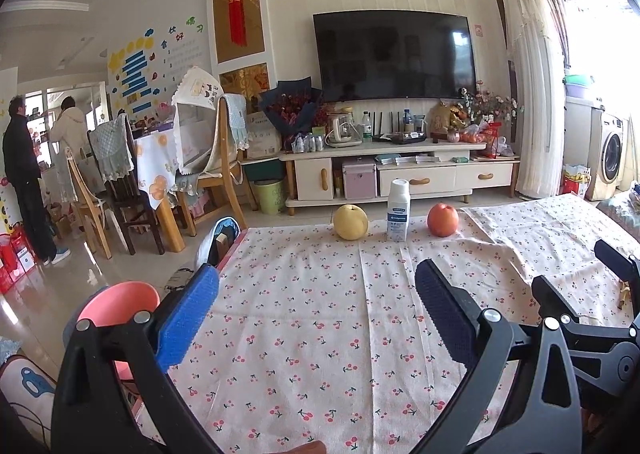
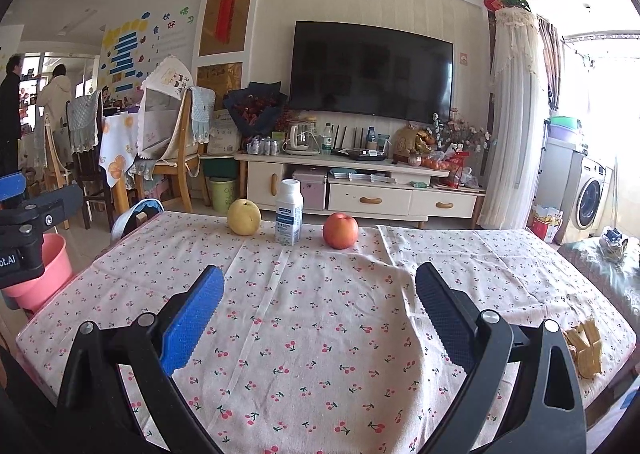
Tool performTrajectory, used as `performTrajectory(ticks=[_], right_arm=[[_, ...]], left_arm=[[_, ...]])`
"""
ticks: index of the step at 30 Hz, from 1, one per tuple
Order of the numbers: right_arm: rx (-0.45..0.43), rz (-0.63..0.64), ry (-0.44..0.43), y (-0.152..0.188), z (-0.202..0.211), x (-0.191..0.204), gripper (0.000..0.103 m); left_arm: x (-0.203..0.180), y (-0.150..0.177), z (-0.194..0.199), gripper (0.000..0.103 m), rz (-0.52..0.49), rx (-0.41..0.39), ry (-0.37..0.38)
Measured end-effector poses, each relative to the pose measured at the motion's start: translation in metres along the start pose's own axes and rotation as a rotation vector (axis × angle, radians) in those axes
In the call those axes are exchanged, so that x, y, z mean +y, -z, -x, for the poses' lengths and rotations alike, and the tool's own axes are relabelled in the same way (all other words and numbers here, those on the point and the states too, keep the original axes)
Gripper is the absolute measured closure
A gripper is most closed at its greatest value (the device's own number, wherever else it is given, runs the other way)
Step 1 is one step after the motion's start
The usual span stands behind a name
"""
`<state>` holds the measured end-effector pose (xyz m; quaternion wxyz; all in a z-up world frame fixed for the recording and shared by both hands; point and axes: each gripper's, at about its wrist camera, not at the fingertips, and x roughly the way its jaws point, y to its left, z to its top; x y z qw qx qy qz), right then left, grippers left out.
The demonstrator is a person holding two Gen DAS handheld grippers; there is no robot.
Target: Collect trash
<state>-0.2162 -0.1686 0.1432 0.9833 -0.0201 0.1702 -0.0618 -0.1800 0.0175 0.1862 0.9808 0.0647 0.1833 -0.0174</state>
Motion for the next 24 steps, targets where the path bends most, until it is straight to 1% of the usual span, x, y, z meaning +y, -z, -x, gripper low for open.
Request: performTrajectory(ticks=[10,18,24], right_arm=[[0.013,0.022,0.001,0.005,-0.009,0.004,0.008],[0.038,0.03,-0.005,0.01,-0.02,0.005,0.008],[0.061,0.042,-0.014,0.014,-0.029,0.007,0.008]], left_arm=[[0.001,0.006,-0.012,0.004,0.004,0.017,0.002],[0.0,0.013,-0.027,0.004,0.006,0.05,0.004],[0.0,0.021,-0.042,0.004,0.019,0.075,0.033]])
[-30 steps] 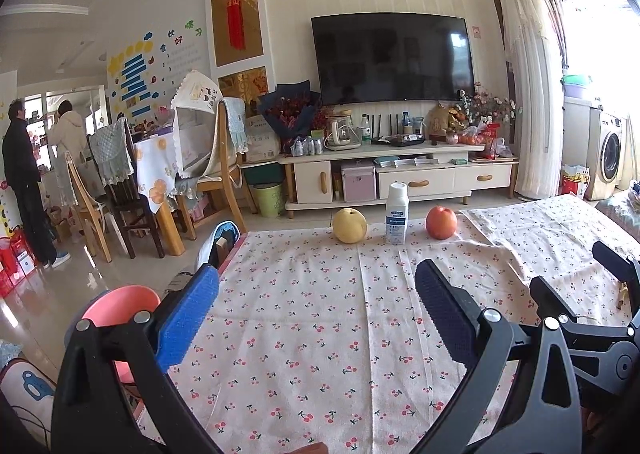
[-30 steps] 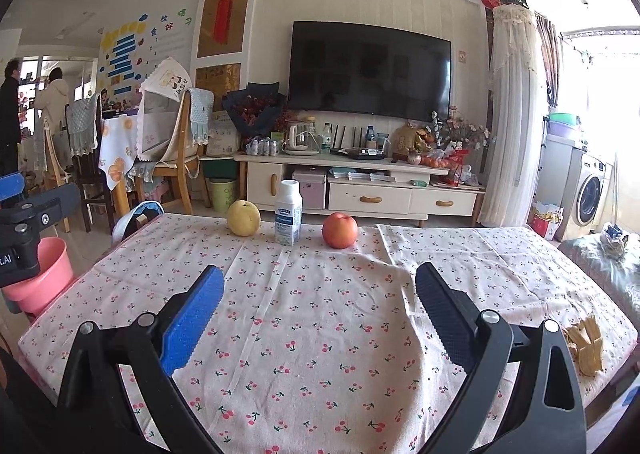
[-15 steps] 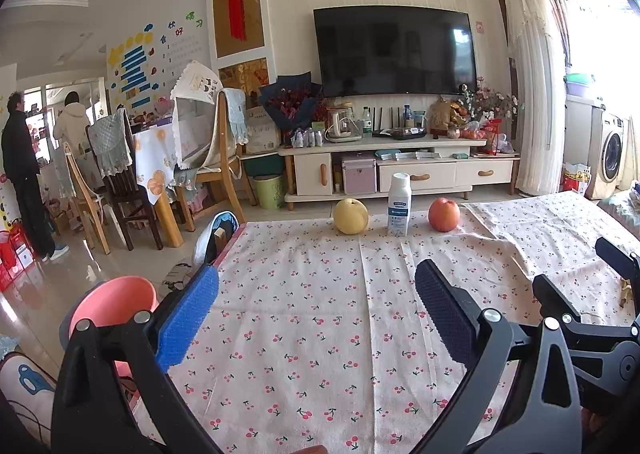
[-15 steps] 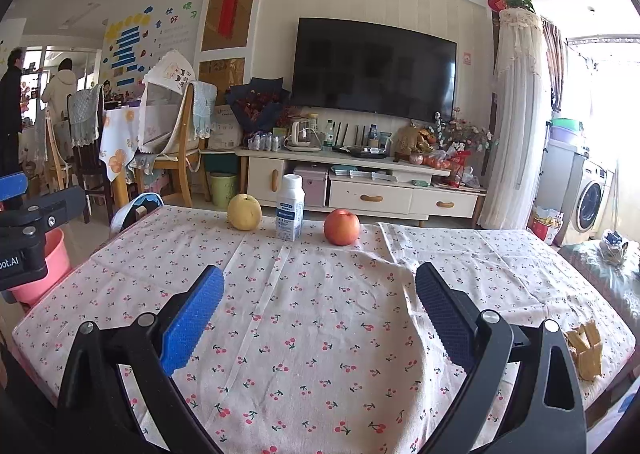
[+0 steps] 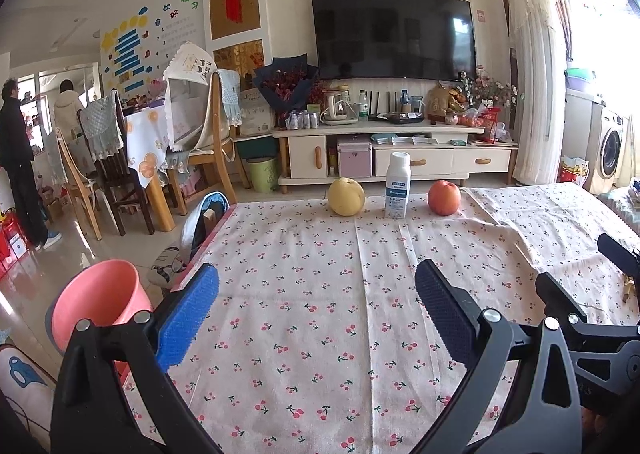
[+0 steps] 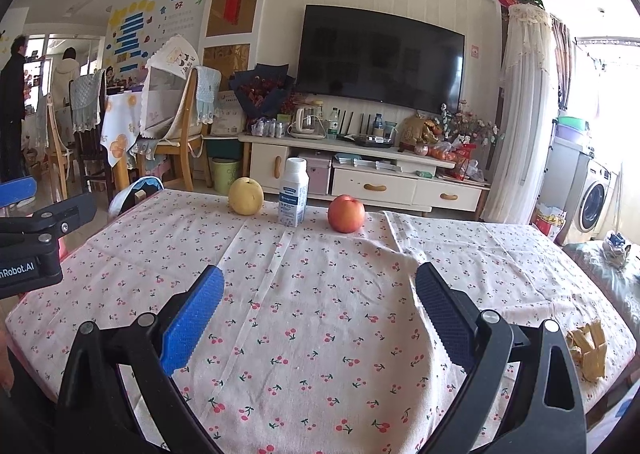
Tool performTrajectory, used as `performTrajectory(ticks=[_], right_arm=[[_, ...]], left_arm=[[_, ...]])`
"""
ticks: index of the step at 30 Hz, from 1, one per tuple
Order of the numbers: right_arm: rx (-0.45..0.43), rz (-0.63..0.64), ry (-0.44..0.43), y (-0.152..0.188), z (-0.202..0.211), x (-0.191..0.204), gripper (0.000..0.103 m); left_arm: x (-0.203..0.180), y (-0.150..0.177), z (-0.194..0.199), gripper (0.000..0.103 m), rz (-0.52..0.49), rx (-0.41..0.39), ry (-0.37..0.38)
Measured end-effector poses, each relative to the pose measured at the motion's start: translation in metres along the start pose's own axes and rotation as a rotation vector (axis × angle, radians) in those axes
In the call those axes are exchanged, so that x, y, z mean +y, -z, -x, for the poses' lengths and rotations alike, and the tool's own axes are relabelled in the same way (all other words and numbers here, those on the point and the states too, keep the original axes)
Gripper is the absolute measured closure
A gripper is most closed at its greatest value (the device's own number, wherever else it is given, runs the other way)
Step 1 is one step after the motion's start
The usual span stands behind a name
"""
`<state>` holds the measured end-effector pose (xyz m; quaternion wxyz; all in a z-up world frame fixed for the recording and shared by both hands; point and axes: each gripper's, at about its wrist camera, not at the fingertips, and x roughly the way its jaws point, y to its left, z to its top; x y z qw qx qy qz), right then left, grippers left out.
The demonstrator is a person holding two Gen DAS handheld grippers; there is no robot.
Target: Collect trash
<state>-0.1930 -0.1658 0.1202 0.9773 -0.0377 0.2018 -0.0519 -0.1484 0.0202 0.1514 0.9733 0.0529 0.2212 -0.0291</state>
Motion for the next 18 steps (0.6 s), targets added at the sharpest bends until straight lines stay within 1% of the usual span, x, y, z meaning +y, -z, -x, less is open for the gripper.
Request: performTrajectory(ticks=[4,7,10,12,14,18], right_arm=[[0.036,-0.003,-0.006,0.004,-0.012,-0.001,0.008],[0.08,-0.015,-0.008,0.007,-0.026,-0.004,0.008],[0.14,-0.019,0.005,0.012,-0.045,-0.006,0.008],[0.194,-0.016,0.014,0.019,-0.062,-0.006,0.008],[0.248,-0.012,0.032,0.025,-0.079,-0.007,0.008],[0.352,-0.001,0.055,0.039,-0.114,-0.005,0.008]], left_arm=[[-0.001,0.006,-0.014,0.004,0.004,0.019,0.021],[-0.003,0.012,-0.034,0.004,0.004,0.07,0.039],[-0.003,0.022,-0.062,0.004,0.014,0.151,0.058],[-0.006,0.032,-0.091,0.004,0.012,0.235,0.065],[-0.008,0.04,-0.115,0.004,0.02,0.3,0.076],[-0.014,0.057,-0.154,0.004,0.032,0.397,0.091]])
